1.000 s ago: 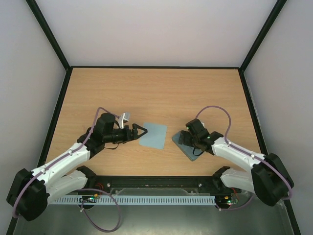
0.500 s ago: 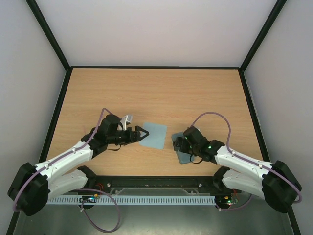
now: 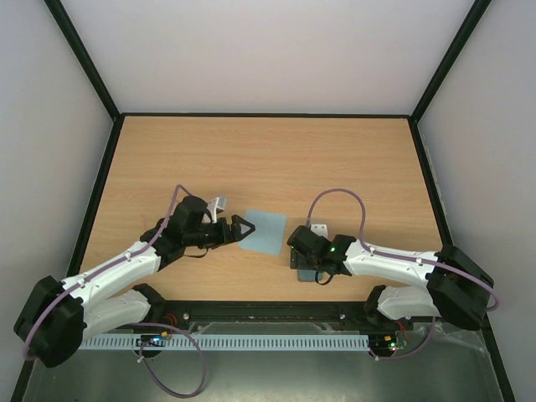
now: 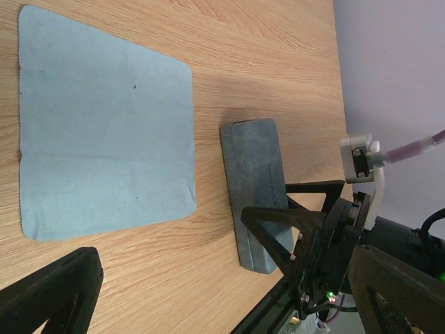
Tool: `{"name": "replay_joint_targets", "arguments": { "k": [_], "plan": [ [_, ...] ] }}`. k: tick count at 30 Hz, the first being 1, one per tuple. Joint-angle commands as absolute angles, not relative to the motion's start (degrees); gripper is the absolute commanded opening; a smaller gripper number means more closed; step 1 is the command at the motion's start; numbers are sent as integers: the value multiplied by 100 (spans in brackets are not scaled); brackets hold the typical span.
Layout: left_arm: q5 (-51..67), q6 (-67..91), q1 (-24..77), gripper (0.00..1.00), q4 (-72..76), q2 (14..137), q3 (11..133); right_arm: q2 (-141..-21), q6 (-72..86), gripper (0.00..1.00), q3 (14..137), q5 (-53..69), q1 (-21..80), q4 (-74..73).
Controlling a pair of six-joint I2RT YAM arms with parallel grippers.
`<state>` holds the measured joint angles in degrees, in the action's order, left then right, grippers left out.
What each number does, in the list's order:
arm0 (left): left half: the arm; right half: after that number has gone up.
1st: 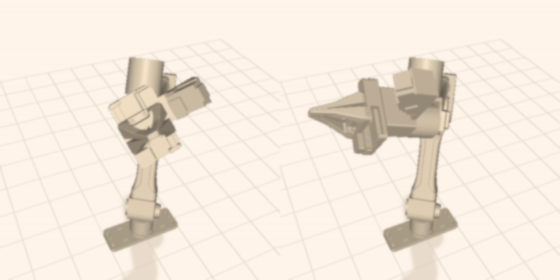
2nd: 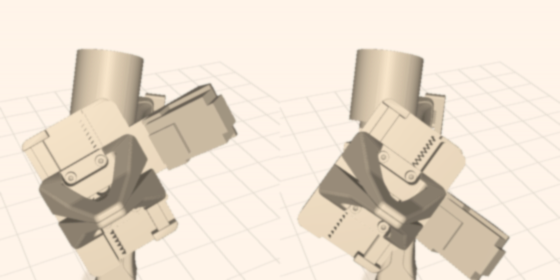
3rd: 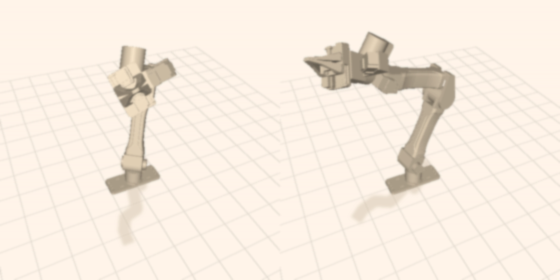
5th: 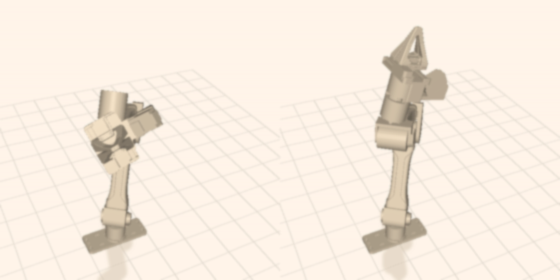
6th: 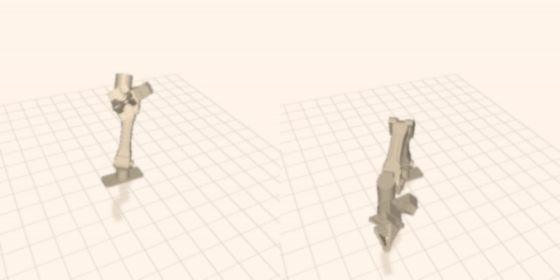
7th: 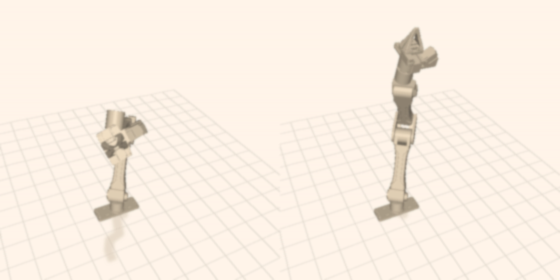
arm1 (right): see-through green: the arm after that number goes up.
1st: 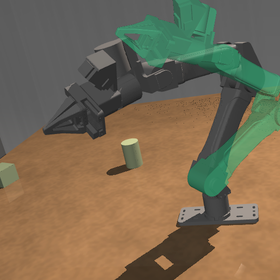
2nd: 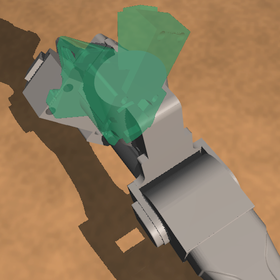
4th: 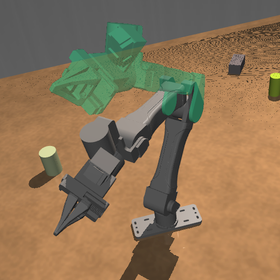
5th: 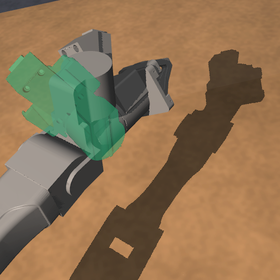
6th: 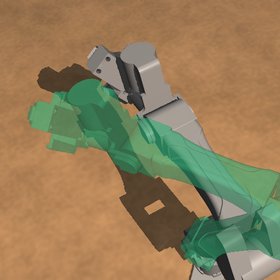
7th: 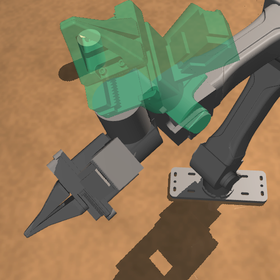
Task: Organize the sunglasses
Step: Pick up the sunglasses case from the center of the board.
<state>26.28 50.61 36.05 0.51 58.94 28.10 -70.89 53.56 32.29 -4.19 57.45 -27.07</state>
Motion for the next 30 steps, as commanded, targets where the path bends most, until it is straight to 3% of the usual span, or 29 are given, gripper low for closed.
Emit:
{"name": "replay_joint_targets", "arguments": {
  "k": [1,5,9,17,30],
  "plan": [
    [2591,5034,3638,100,-19,5963,2756,-7180,5500,85,3528,-982,5801,-3187],
    [2536,5000,3639,99,-71,5938,2707,-7182,5515,77,3629,-1020,5801,-3323],
    [2519,5025,3639,100,-54,5926,2636,-7202,5490,76,3623,-1031,5805,-3389],
    [2500,5020,3638,99,-101,5932,2641,-7253,5423,84,3641,-967,5810,-3393],
    [2495,5053,3639,99,-134,5919,2620,-7348,5406,67,3535,-830,5863,-3350]
  ]
}}
